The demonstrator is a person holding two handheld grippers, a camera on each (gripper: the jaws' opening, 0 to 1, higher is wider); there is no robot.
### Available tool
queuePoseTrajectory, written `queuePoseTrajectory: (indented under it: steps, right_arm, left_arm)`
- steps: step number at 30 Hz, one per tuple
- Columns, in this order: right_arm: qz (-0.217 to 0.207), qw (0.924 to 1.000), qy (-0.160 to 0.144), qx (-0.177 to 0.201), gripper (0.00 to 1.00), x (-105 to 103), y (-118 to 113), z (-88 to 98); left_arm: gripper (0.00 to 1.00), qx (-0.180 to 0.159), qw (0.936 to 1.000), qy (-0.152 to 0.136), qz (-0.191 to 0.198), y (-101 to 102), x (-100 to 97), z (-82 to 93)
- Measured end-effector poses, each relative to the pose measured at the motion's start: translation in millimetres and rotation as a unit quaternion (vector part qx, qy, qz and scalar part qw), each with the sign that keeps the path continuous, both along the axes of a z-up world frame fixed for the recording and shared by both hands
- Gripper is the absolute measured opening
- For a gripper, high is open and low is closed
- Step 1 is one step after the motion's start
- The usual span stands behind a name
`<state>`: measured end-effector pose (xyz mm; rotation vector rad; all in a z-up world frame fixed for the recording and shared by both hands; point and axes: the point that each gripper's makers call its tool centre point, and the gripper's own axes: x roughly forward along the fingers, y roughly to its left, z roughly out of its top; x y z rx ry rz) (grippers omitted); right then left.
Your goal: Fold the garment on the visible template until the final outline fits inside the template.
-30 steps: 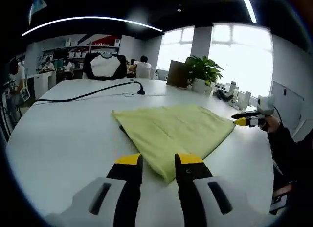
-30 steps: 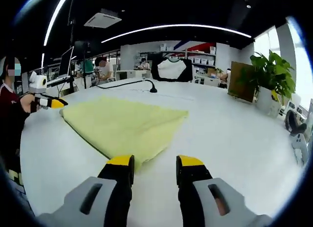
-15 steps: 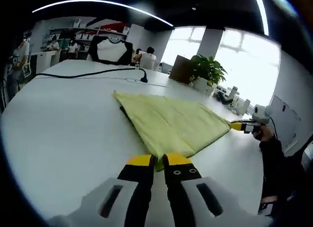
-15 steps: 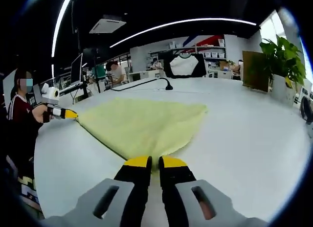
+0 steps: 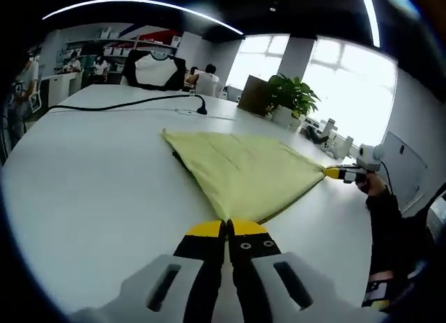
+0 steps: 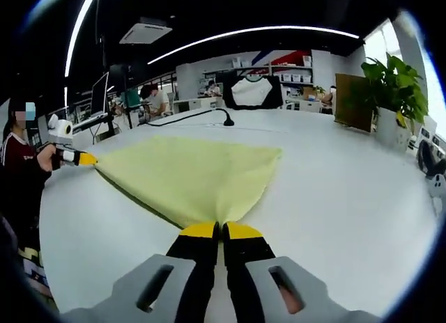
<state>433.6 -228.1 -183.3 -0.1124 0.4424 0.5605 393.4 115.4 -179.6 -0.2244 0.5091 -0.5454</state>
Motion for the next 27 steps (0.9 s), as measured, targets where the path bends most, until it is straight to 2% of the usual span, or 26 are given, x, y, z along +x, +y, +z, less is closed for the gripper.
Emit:
queuePoseTrajectory:
  steps: [3,5,6,11,13,15,16,19,21,23,24,27]
  right_arm:
    - [-0.007,0.9998,0.002,-0.019,0.00,-1.4,-2.1,-3.0]
    - [-0.005,0.9992,-0.006,-0.040,0.00,-2.2,-2.5,-2.2]
    - [-0.006,0.9990,-0.005,-0.043,0.00,-3.0,-0.2,-2.0]
    - [-0.006,0.9998,0.005,-0.018,0.00,-8.5,0.5,-0.8]
    - [-0.003,0.9998,-0.012,-0.012,0.03,-9.9,3.0,4.1]
    - [-0.012,0.9995,-0.026,-0.013,0.08,-8.3,-2.7,8.3]
    - [-0.018,0.9992,-0.034,-0.001,0.09,-7.7,-4.5,12.7]
    - [-0.030,0.9982,-0.045,0.026,0.10,-10.3,-12.6,24.3]
    - [-0.041,0.9974,-0.058,0.017,0.13,-11.8,-19.2,30.2]
    - [-0.049,0.9964,-0.068,0.016,0.14,-12.2,-24.0,35.3]
    - [-0.049,0.9956,-0.077,0.020,0.15,-12.1,-24.2,39.0]
    - [-0.065,0.9904,-0.108,0.055,0.23,-13.2,-25.3,53.0]
  left_arm:
    - [0.01,0.026,0.9994,-0.017,0.014,9.7,3.7,1.9]
    - [0.01,0.021,0.9995,-0.018,0.014,7.1,1.6,2.7]
    - [0.01,0.042,0.9988,-0.022,0.010,7.9,1.6,-0.5]
    - [0.02,0.023,0.9993,-0.026,0.016,5.2,2.0,3.8]
    - [0.03,0.005,0.9988,-0.047,0.010,0.1,2.5,12.4]
    - [0.05,0.021,0.9981,-0.056,0.018,2.4,3.5,12.2]
    - [0.10,0.043,0.9961,-0.073,0.025,7.3,5.9,14.4]
    - [0.31,0.090,0.9894,-0.099,0.057,24.4,7.9,20.7]
    - [0.37,0.092,0.9852,-0.121,0.078,32.1,8.6,30.9]
    - [0.37,0.099,0.9802,-0.149,0.085,35.6,9.3,39.8]
    - [0.38,0.109,0.9739,-0.173,0.099,38.5,10.4,45.2]
    - [0.48,0.090,0.9686,-0.207,0.104,30.4,3.3,58.1]
